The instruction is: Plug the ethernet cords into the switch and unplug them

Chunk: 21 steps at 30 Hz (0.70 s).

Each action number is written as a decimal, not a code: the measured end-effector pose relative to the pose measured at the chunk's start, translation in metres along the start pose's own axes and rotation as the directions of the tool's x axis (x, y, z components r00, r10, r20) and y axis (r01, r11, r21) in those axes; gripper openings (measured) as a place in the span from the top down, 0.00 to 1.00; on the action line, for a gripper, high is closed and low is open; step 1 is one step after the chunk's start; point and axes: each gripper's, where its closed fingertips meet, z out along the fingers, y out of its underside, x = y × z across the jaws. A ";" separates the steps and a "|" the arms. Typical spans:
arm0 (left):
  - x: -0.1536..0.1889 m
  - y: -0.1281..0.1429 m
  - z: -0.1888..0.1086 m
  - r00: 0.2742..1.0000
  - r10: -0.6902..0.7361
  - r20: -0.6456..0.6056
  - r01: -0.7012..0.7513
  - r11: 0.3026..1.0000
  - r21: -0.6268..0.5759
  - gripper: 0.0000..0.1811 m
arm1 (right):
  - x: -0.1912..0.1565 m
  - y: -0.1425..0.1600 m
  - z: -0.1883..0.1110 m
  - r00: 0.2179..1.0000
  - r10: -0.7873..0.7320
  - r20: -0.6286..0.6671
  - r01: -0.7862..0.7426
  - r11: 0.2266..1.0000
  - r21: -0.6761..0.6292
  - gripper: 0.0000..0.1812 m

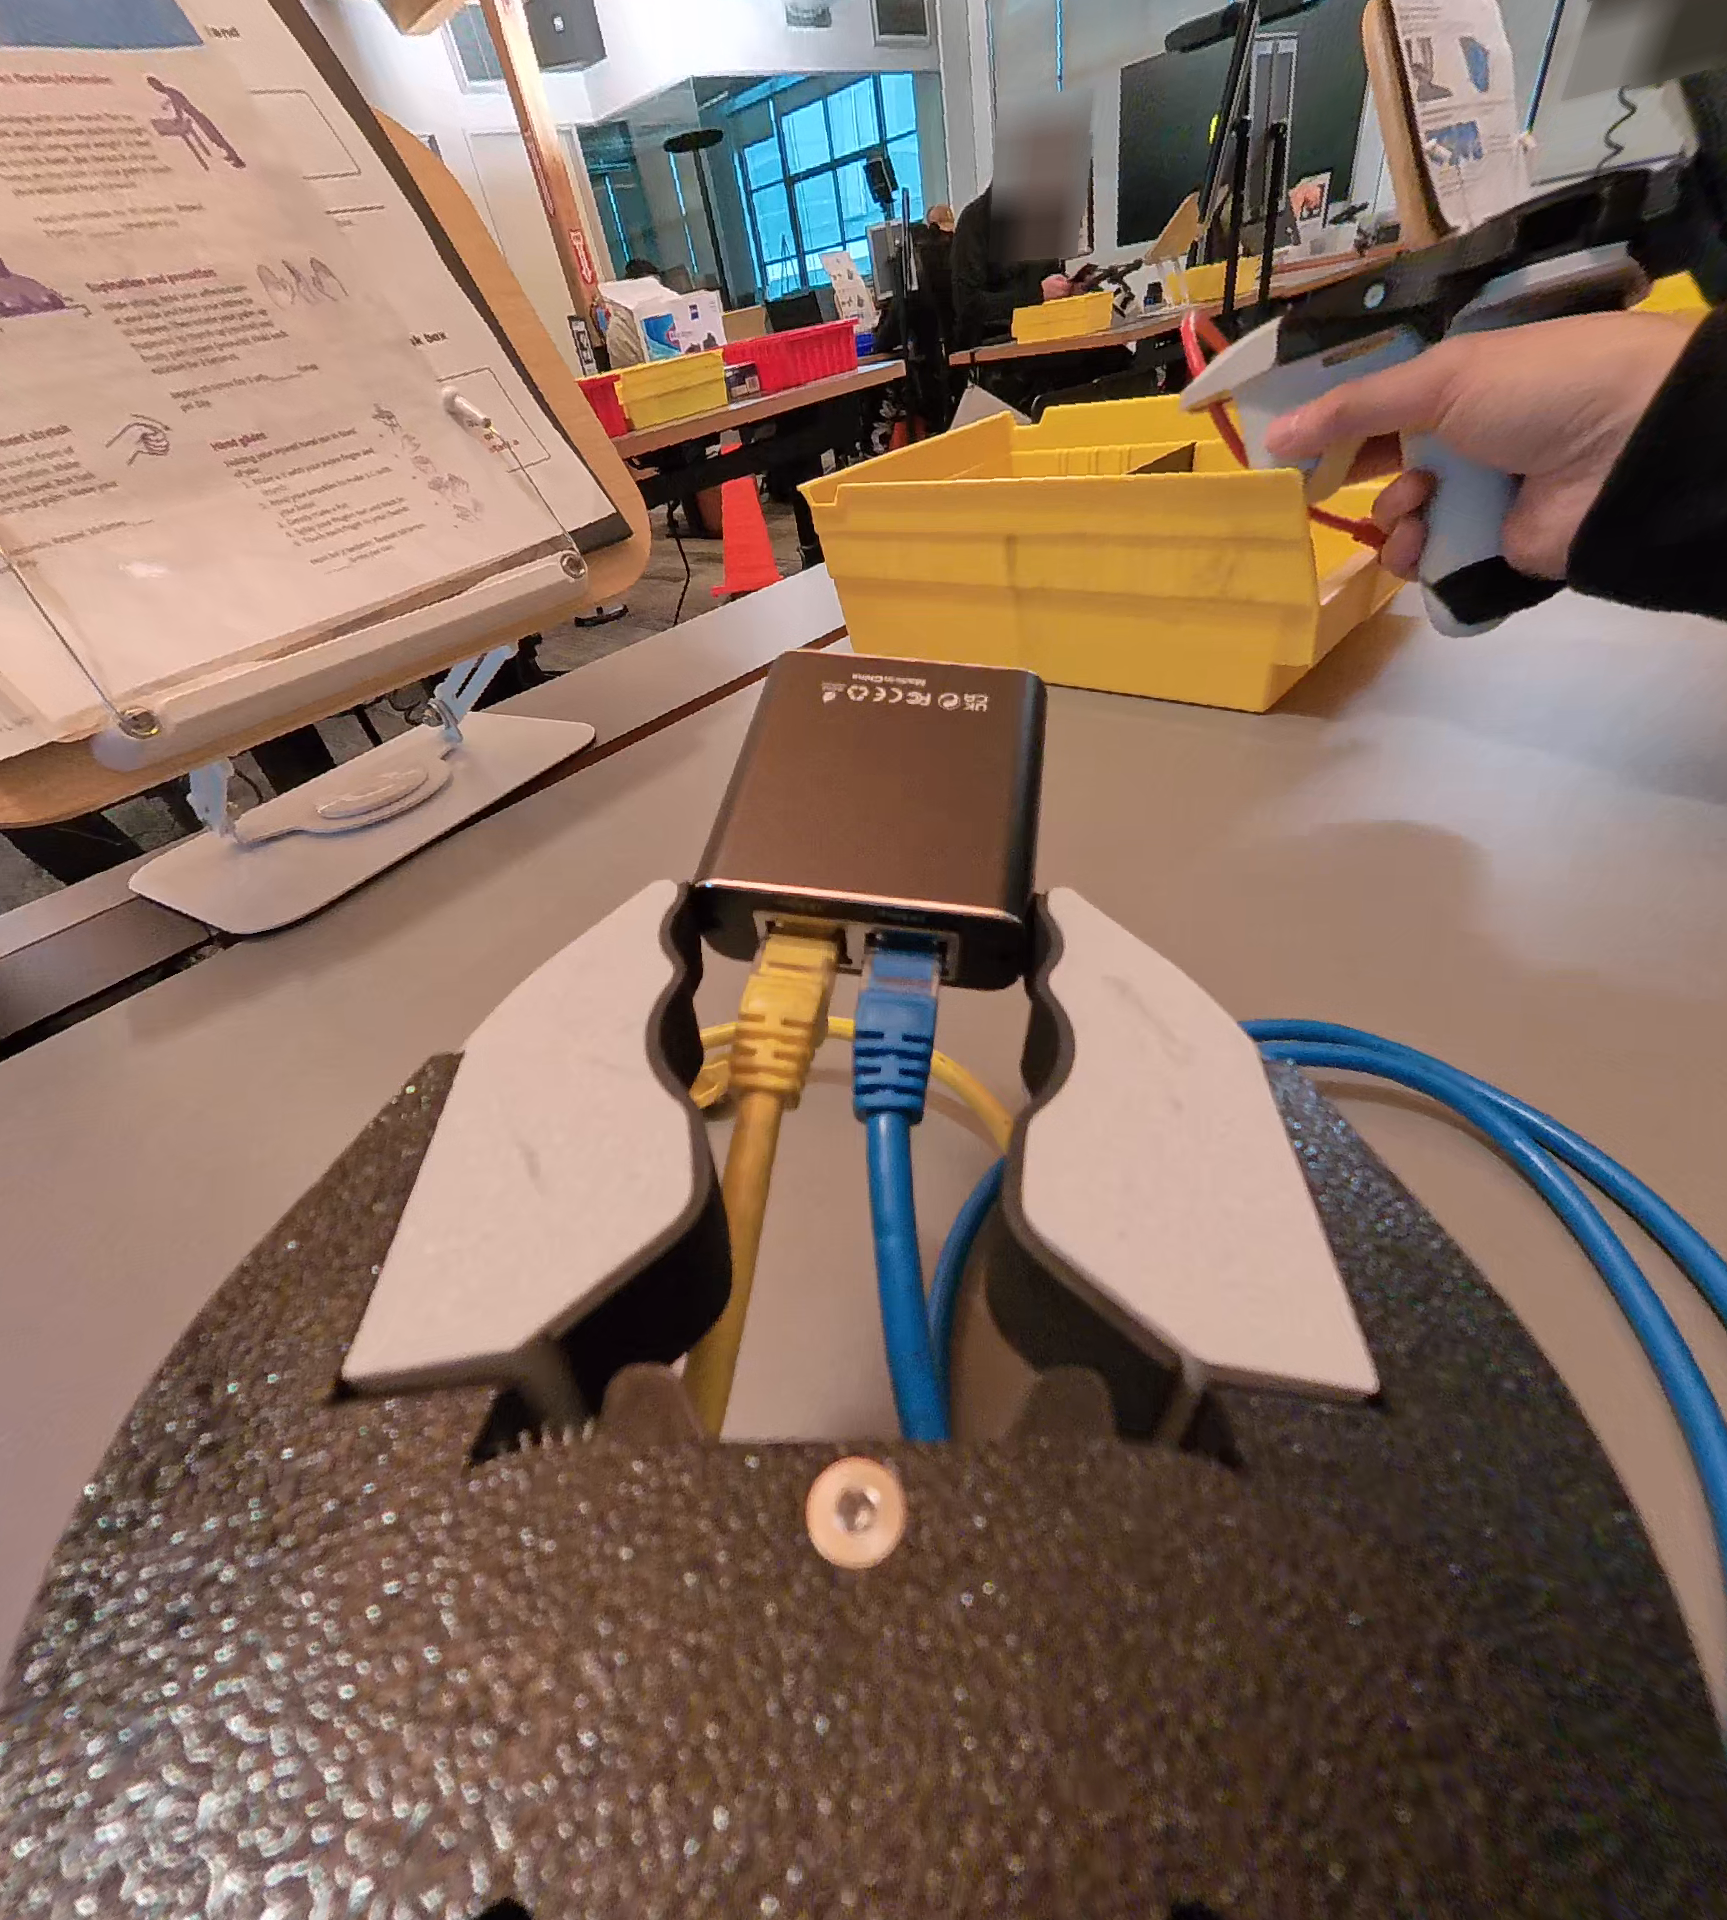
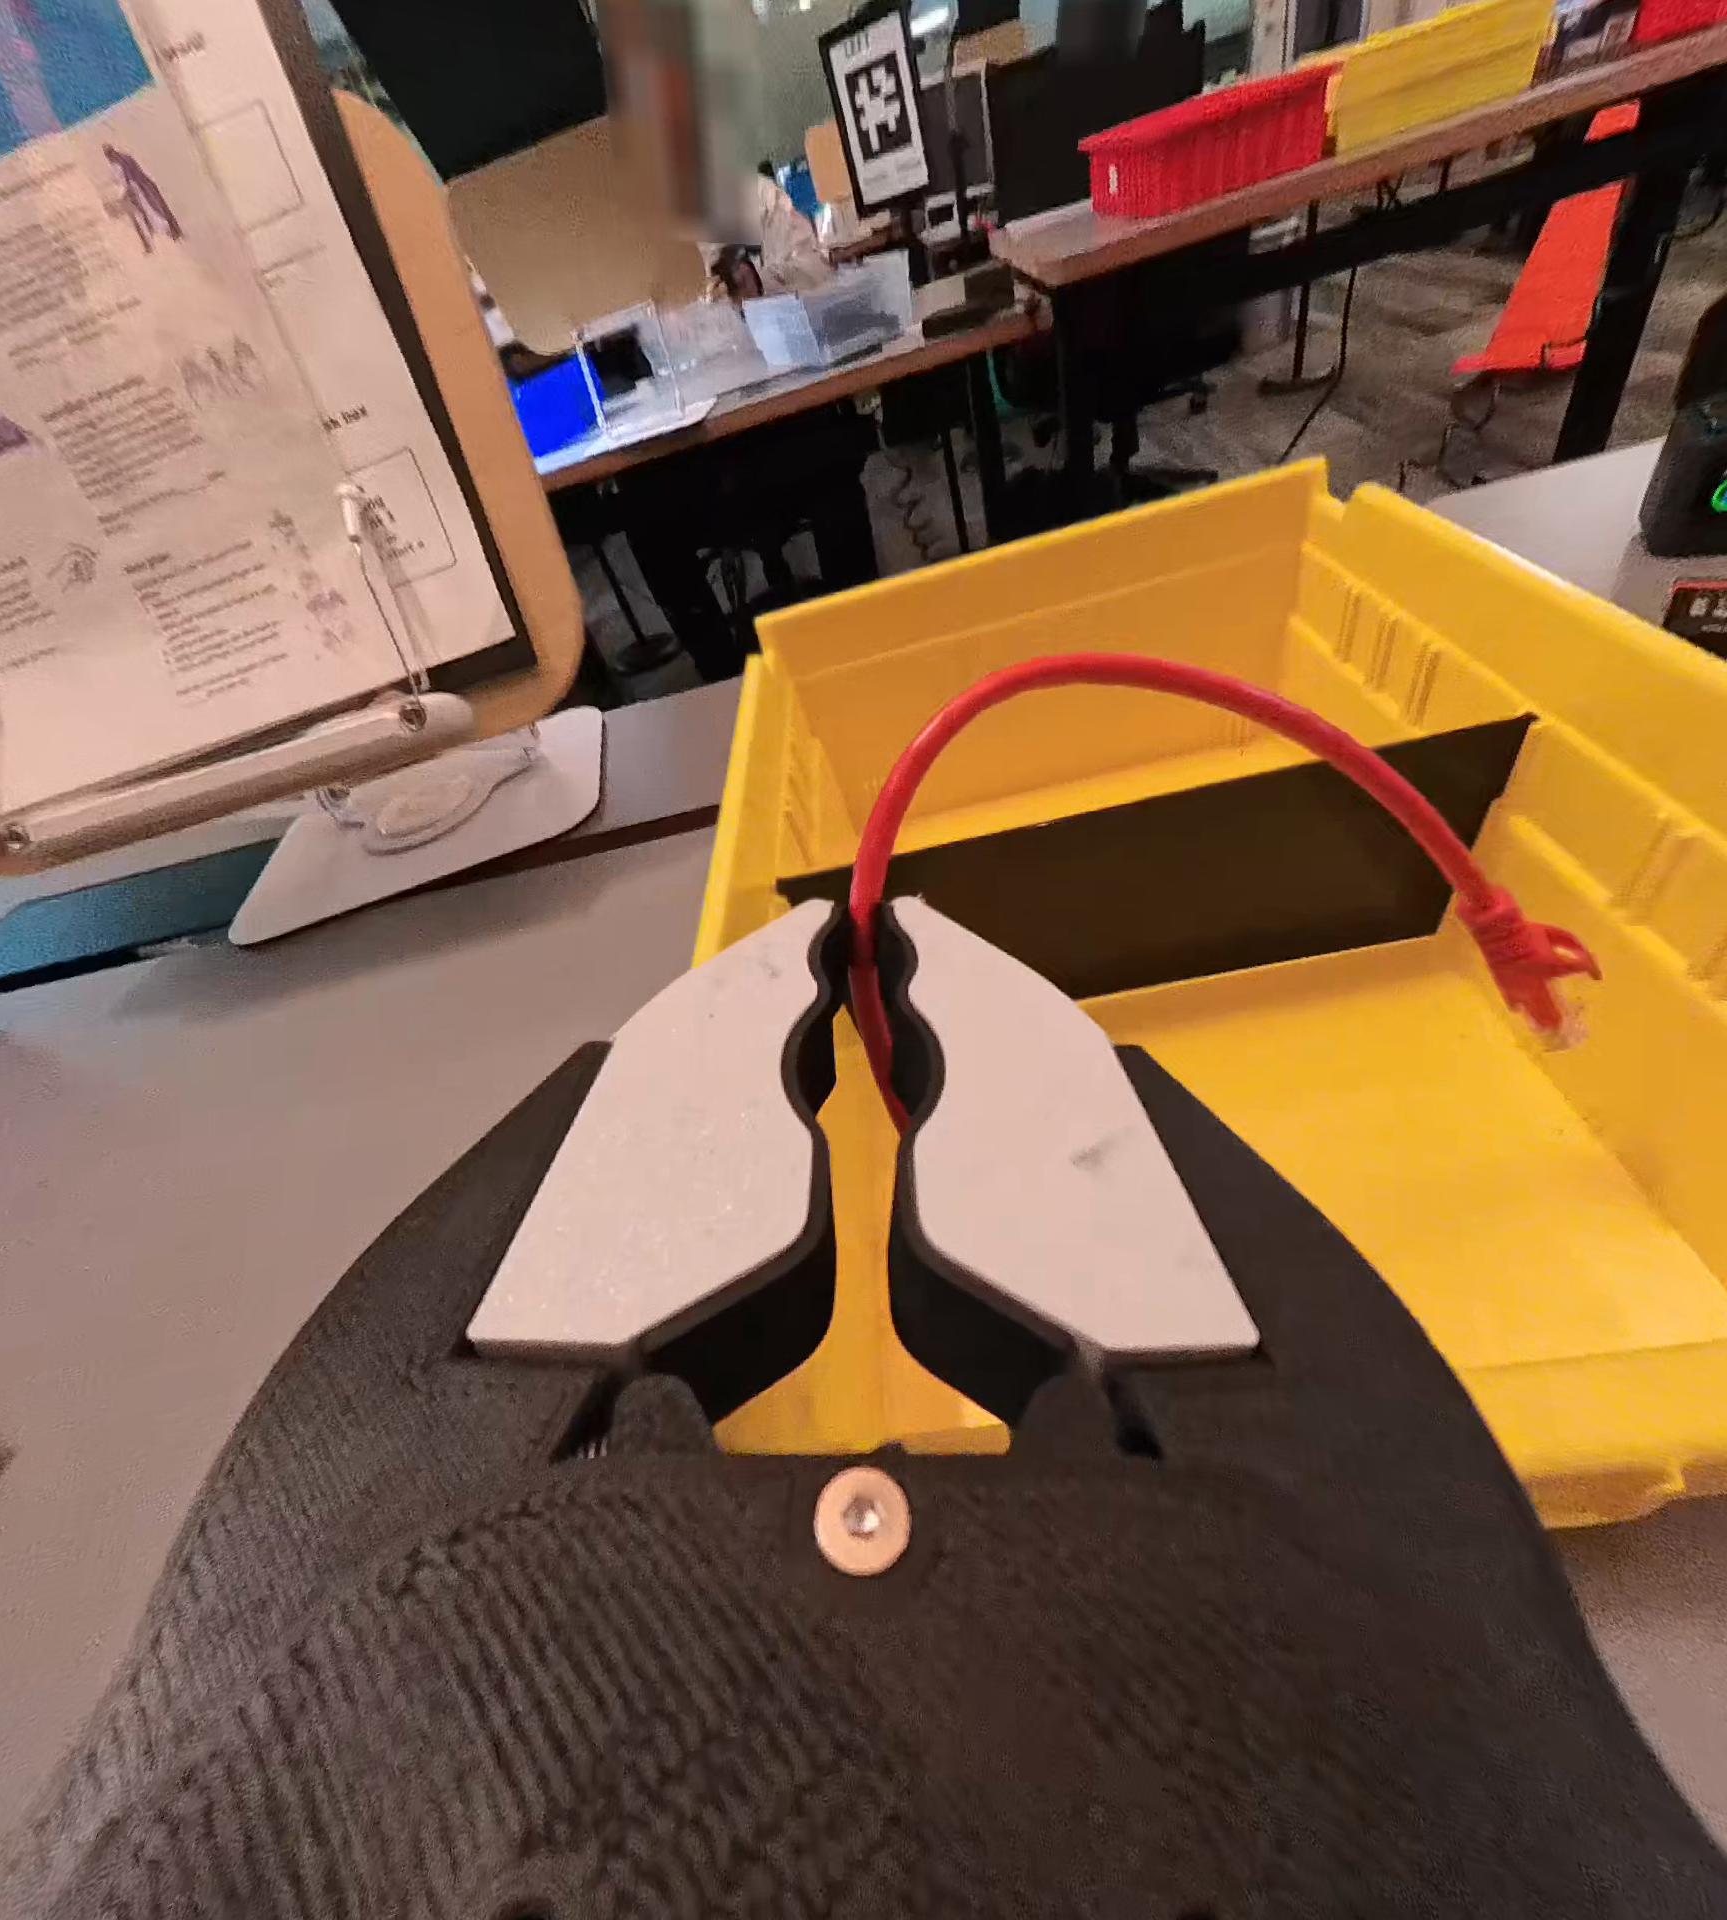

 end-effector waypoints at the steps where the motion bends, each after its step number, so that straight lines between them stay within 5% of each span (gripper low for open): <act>1: 0.000 0.000 0.000 1.000 -0.001 0.000 0.001 1.000 0.000 0.67 | 0.002 0.005 0.003 1.000 0.002 0.009 -0.001 0.999 -0.038 0.98; 5: 0.001 0.000 0.000 1.000 0.004 -0.004 -0.004 1.000 -0.001 0.67 | 0.008 0.019 0.009 0.998 -0.018 0.056 0.027 0.986 -0.163 0.81; 9: 0.003 -0.001 -0.001 1.000 -0.007 -0.027 0.007 1.000 0.005 0.67 | 0.012 0.000 -0.014 0.996 -0.070 0.046 0.077 0.985 -0.156 0.64; 12: 0.007 -0.001 -0.001 0.996 -0.021 -0.083 0.022 1.000 0.007 0.67 | -0.017 -0.009 -0.044 0.982 -0.131 0.137 0.152 0.976 -0.154 0.57; 14: 0.013 -0.003 -0.002 0.989 -0.028 -0.148 0.030 0.999 0.013 0.67 | -0.063 -0.007 -0.067 0.935 -0.175 0.309 0.220 0.968 -0.118 0.56; 18: 0.035 -0.015 -0.015 0.931 0.001 -0.366 0.021 0.998 0.054 0.67 | -0.193 0.050 -0.136 0.531 -0.163 0.832 0.358 0.933 -0.046 0.54; 21: 0.058 -0.014 -0.036 0.820 0.047 -0.570 -0.044 0.999 0.019 0.67 | -0.240 0.101 -0.164 0.277 -0.317 0.907 0.535 0.835 0.128 0.48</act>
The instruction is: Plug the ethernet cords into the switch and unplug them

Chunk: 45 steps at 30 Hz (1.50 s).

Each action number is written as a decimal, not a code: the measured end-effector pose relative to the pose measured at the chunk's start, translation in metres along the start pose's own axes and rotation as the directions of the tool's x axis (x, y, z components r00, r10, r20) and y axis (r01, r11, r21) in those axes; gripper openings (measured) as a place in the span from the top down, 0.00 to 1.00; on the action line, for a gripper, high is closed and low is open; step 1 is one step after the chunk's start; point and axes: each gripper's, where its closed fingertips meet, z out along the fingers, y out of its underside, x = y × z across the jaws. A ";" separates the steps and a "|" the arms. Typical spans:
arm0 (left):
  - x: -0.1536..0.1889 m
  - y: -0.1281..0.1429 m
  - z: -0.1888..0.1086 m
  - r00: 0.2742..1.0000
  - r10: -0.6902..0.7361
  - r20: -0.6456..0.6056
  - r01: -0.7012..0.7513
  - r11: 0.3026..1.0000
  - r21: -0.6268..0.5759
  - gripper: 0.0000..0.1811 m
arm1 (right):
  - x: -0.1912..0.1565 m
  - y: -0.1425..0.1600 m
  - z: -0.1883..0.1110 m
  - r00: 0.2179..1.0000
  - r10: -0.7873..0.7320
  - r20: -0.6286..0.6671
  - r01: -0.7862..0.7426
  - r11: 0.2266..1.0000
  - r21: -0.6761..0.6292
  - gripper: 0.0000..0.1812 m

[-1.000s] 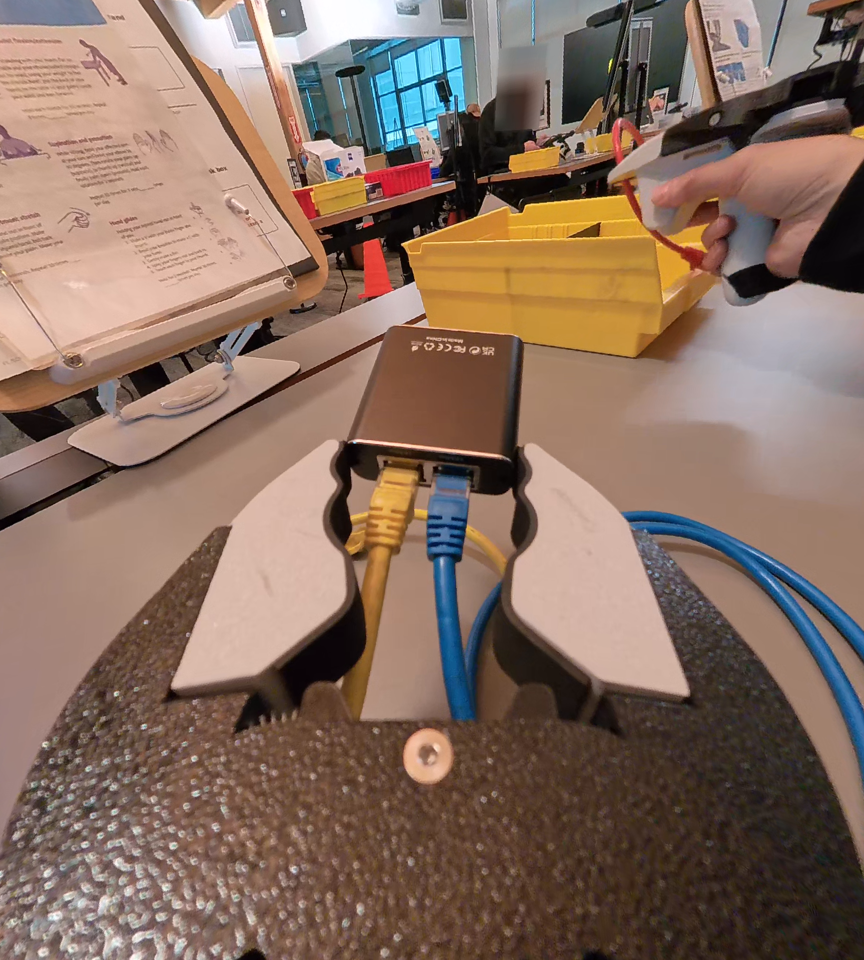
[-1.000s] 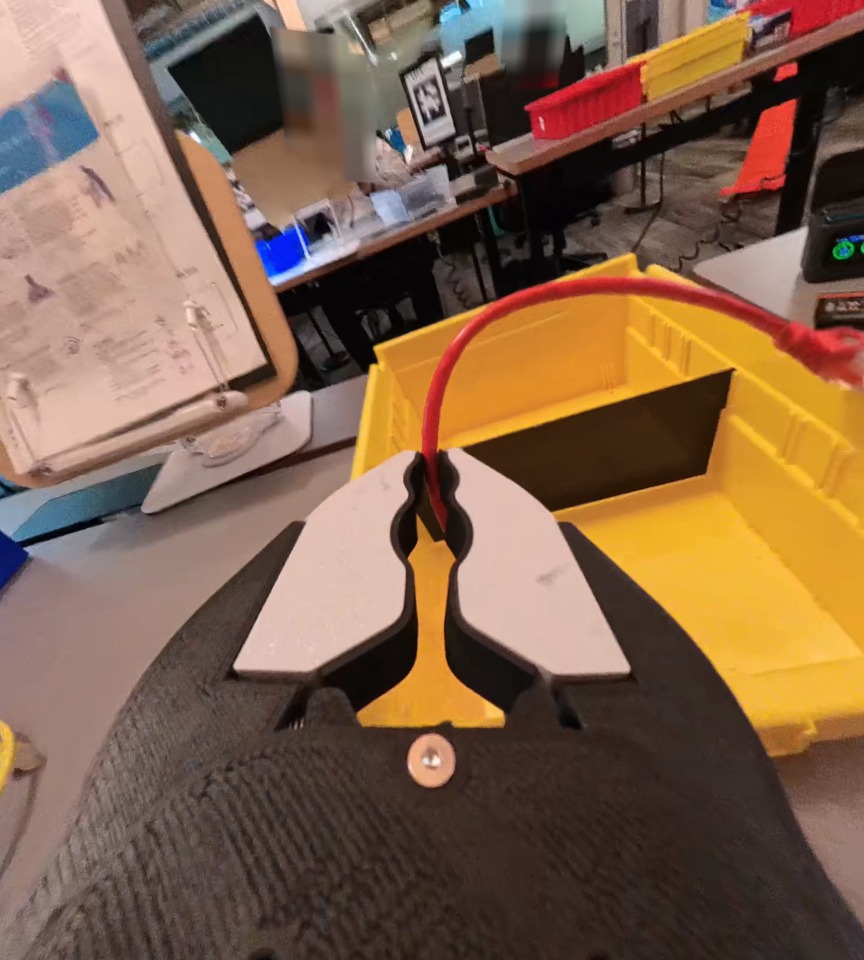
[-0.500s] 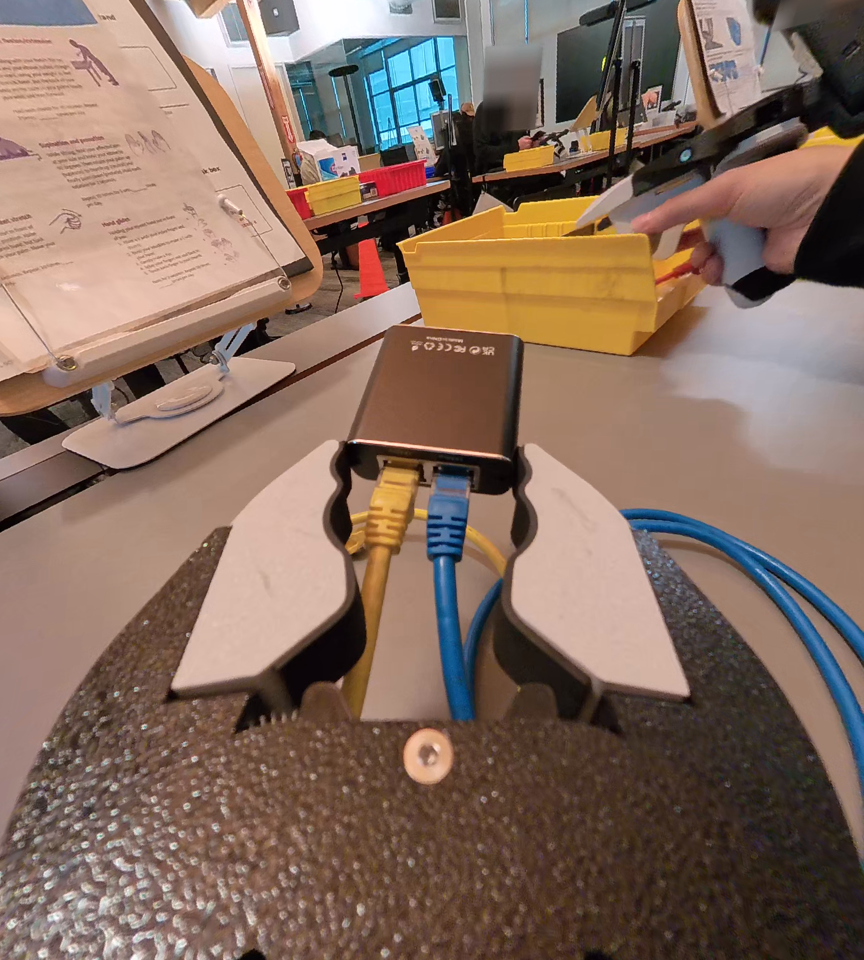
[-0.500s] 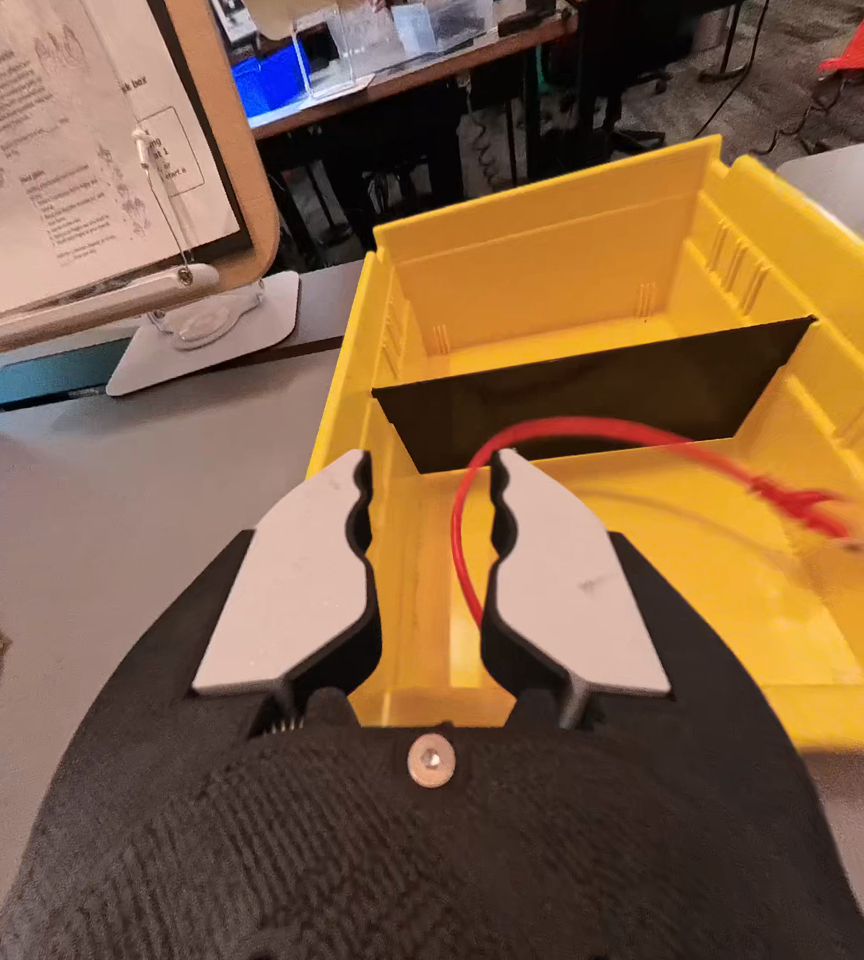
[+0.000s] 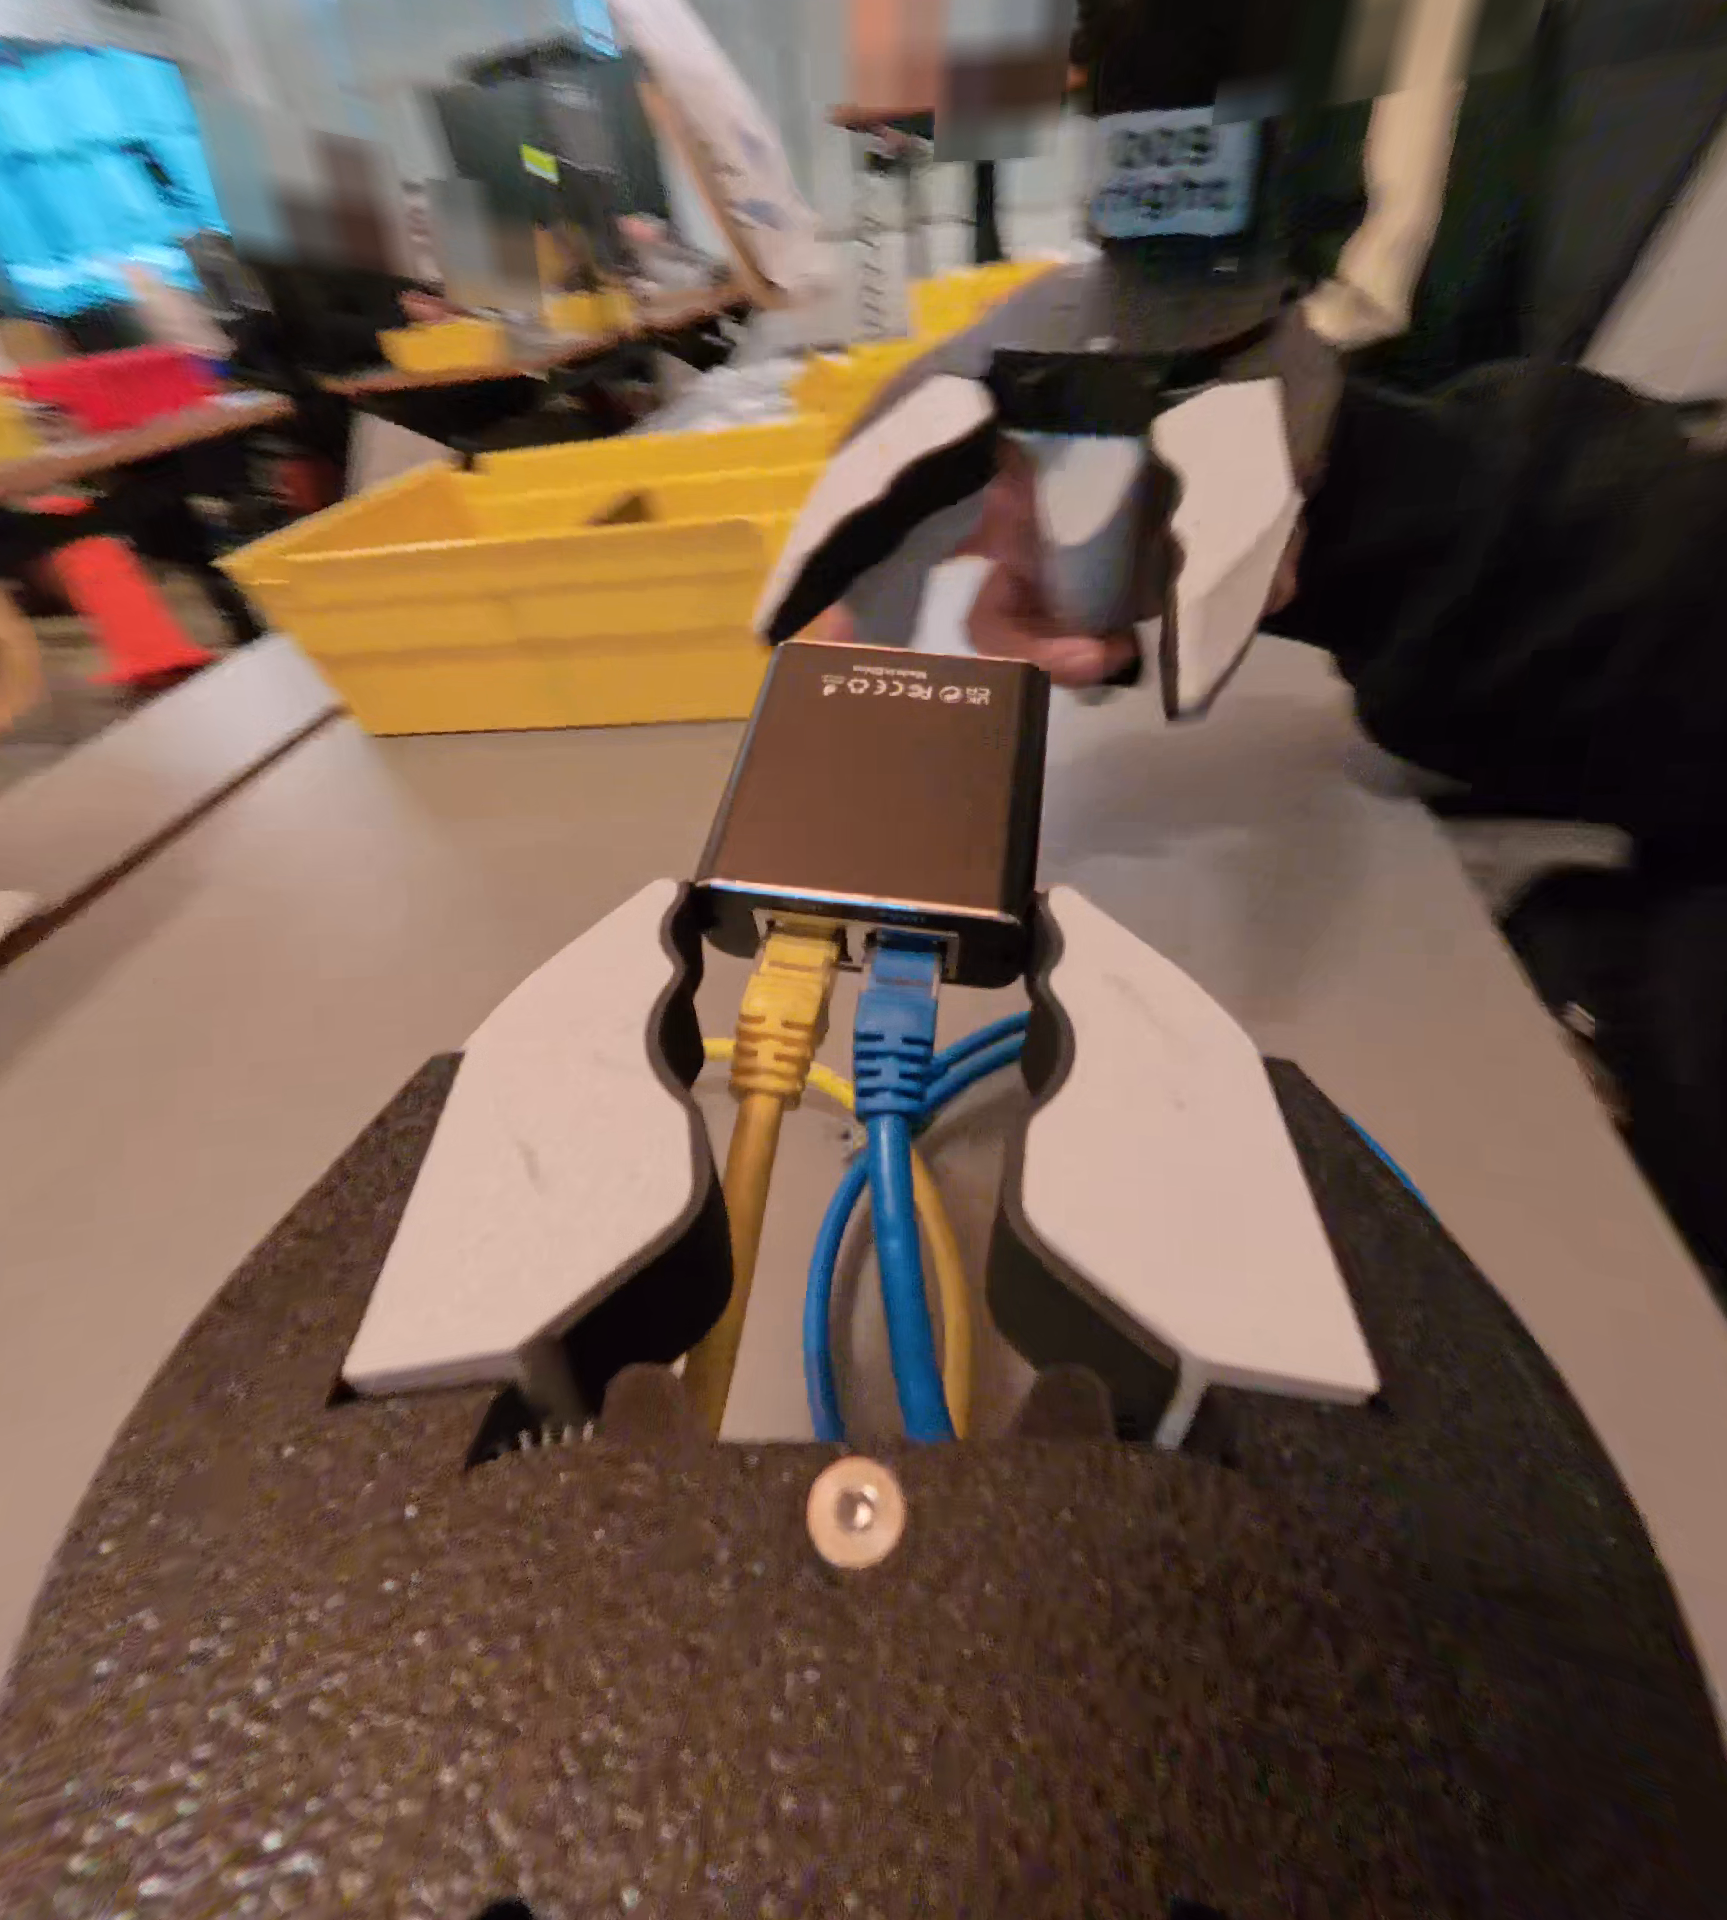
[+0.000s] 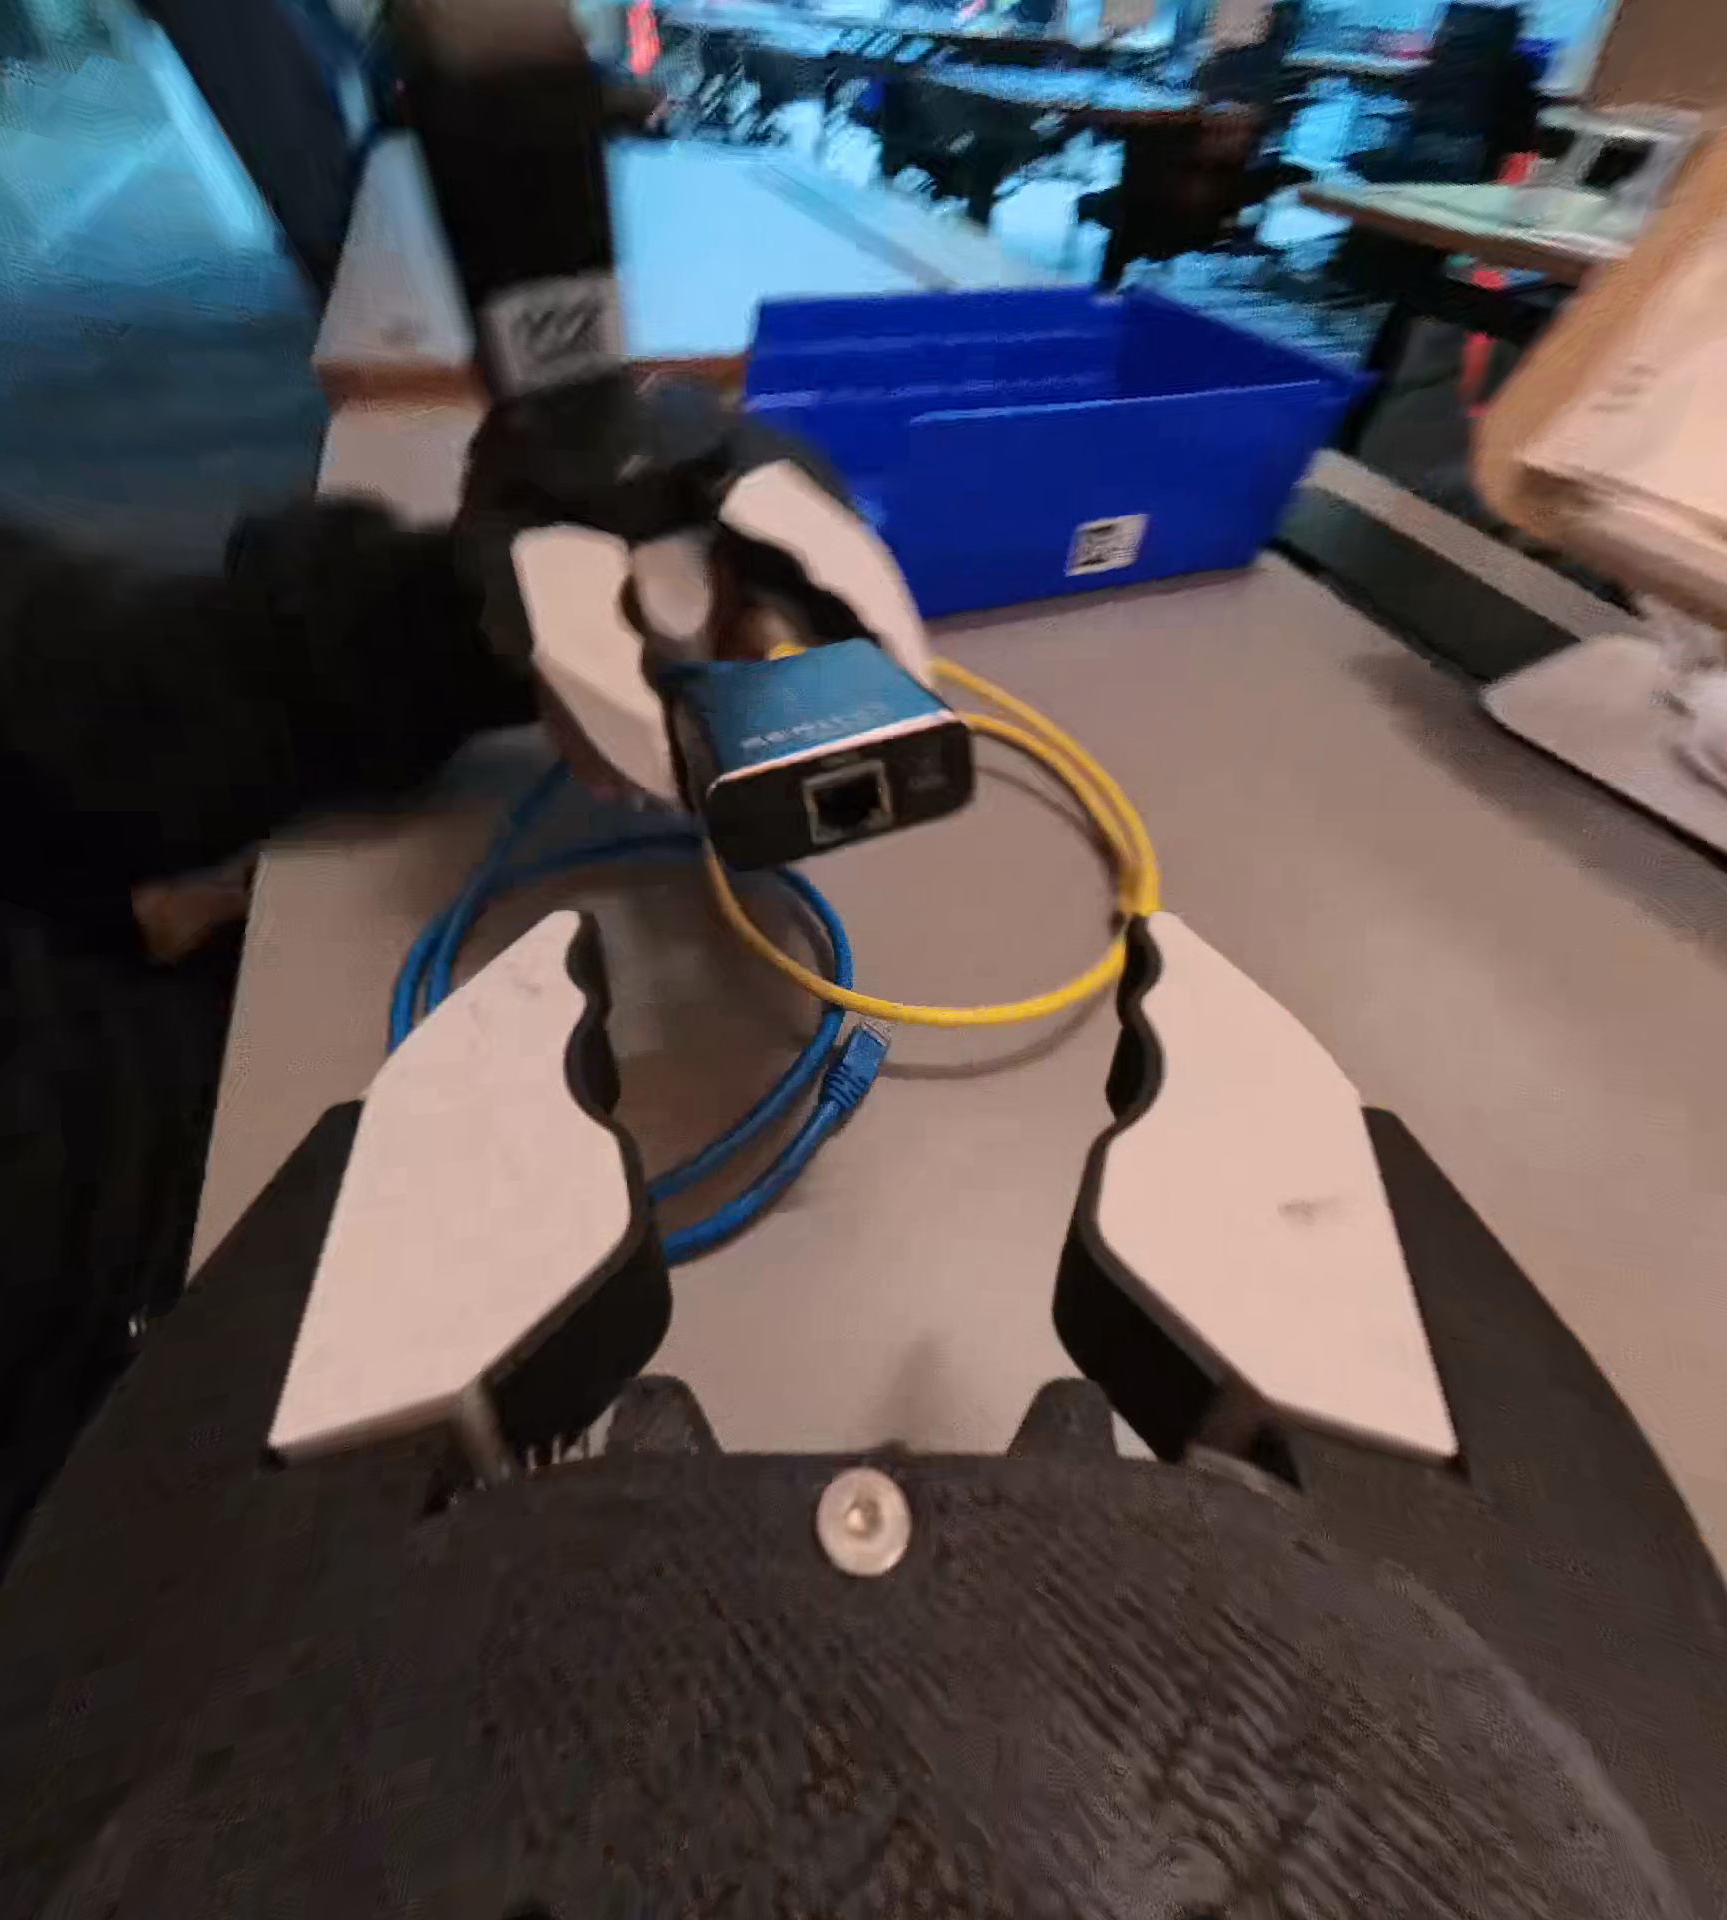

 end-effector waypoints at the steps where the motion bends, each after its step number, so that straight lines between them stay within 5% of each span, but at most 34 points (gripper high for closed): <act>1: 0.008 0.002 -0.002 0.999 0.027 -0.043 -0.028 0.999 -0.032 0.67 | -0.014 0.003 0.012 0.997 -0.060 0.045 0.062 0.998 -0.030 0.47; 6: 0.030 0.009 -0.007 0.981 0.110 -0.160 -0.128 0.986 -0.107 0.67 | -0.040 0.009 0.043 0.974 -0.187 0.131 0.204 0.970 -0.129 0.54; 11: 0.022 0.009 -0.011 0.976 0.176 -0.127 -0.187 0.979 -0.079 0.65 | -0.044 0.009 0.048 0.956 -0.253 0.146 0.273 0.952 -0.138 0.62; 19: -0.044 -0.041 -0.053 0.902 0.185 0.389 -0.206 0.979 0.012 0.50 | 0.002 -0.003 0.038 0.911 -0.277 -0.307 0.274 0.960 -0.054 0.65; 21: -0.055 -0.047 -0.066 0.885 0.071 0.460 -0.100 0.994 0.038 0.52 | 0.020 -0.014 0.024 0.841 -0.254 -0.478 0.280 0.960 -0.018 0.65; 23: -0.058 -0.046 -0.062 0.873 -0.200 0.445 0.161 0.979 0.123 0.59 | 0.031 -0.022 0.013 0.760 -0.264 -0.594 0.311 0.950 -0.024 0.65; 26: -0.035 -0.046 -0.027 0.745 -0.660 0.099 0.624 0.742 0.245 0.59 | 0.035 -0.034 0.007 0.636 -0.341 -0.693 0.407 0.910 -0.074 0.65; 28: -0.014 -0.043 -0.004 0.547 -0.813 -0.200 0.837 0.524 0.159 0.61 | 0.031 -0.042 0.008 0.575 -0.394 -0.717 0.472 0.876 -0.103 0.65; 31: 0.003 -0.045 0.011 0.213 -0.831 -0.514 0.969 0.248 0.001 0.68 | 0.017 -0.052 0.013 0.526 -0.452 -0.721 0.556 0.824 -0.111 0.65; 33: 0.007 -0.045 0.017 0.119 -0.785 -0.607 0.985 0.172 -0.029 0.77 | 0.007 -0.053 0.019 0.551 -0.462 -0.695 0.578 0.812 -0.082 0.65; 36: 0.014 -0.058 0.017 -0.028 -0.665 -0.746 0.991 0.080 -0.109 0.77 | -0.006 -0.051 0.026 0.561 -0.484 -0.672 0.609 0.791 -0.062 0.65; 40: 0.017 -0.053 0.018 0.123 -0.658 -0.743 0.980 0.198 -0.014 0.85 | -0.014 -0.041 0.027 0.609 -0.540 -0.581 0.618 0.782 -0.079 0.65; 45: 0.036 -0.020 0.010 0.361 -0.748 -0.557 0.839 0.521 -0.155 0.86 | -0.026 -0.035 0.012 0.827 -0.436 -0.356 0.475 0.879 0.027 0.53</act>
